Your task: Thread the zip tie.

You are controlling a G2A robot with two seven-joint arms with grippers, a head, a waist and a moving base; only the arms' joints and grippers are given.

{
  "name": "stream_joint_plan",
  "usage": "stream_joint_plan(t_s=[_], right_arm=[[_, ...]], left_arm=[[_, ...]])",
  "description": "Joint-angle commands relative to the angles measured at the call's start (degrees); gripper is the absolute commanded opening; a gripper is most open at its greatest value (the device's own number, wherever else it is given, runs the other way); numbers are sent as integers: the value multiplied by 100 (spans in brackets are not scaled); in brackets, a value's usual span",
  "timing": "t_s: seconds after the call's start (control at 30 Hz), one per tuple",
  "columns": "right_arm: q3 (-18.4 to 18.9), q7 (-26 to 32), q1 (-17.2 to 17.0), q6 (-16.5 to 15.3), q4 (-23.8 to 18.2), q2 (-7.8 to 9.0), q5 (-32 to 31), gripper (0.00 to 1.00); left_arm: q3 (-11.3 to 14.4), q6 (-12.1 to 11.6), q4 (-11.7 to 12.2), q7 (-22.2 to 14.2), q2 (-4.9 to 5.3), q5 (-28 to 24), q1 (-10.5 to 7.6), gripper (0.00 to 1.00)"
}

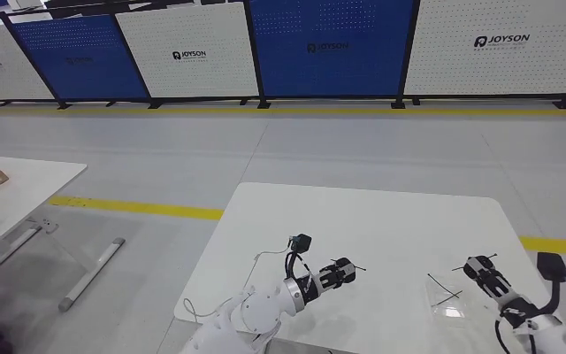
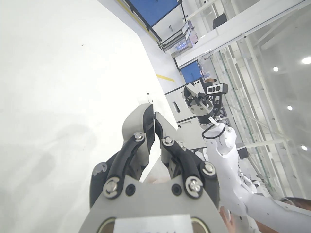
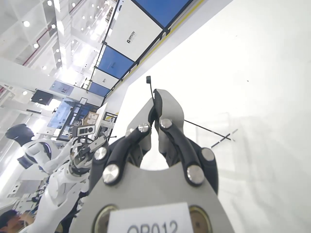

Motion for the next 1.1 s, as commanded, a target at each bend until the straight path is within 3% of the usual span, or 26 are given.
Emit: stream_joint_plan(t_s=[0.0,0.17,0.33,0.5,0.57,0.93,1.07], right_arm=[[0,0,0,0,0,0,0,0],[-71,-331,-62,-245,-140,-50,95,0],[-512,-658,-278,-592,-387,-140,-28,0],[-1042,-548,-106,-502,-289,-205,-507,0],[-1245,-213,17,-438,-196,-222,-539,0],[-1247,-229,18,-442,-195,-225,-530,0],[-1342,-1049,-90,-790,-188,-310,-340,0]], left_arm=[[-5,-5,-2,-4,1,-1,4,0],[-5,-5,-2,-4,1,-1,4,0],[-5,-5,-2,-4,1,-1,4,0],[-5,-5,-2,-4,1,-1,4,0],[-5,-5,-2,-4,1,-1,4,0],[-5,-5,-2,-4,1,-1,4,0],[-5,-5,-2,-4,1,-1,4,0]])
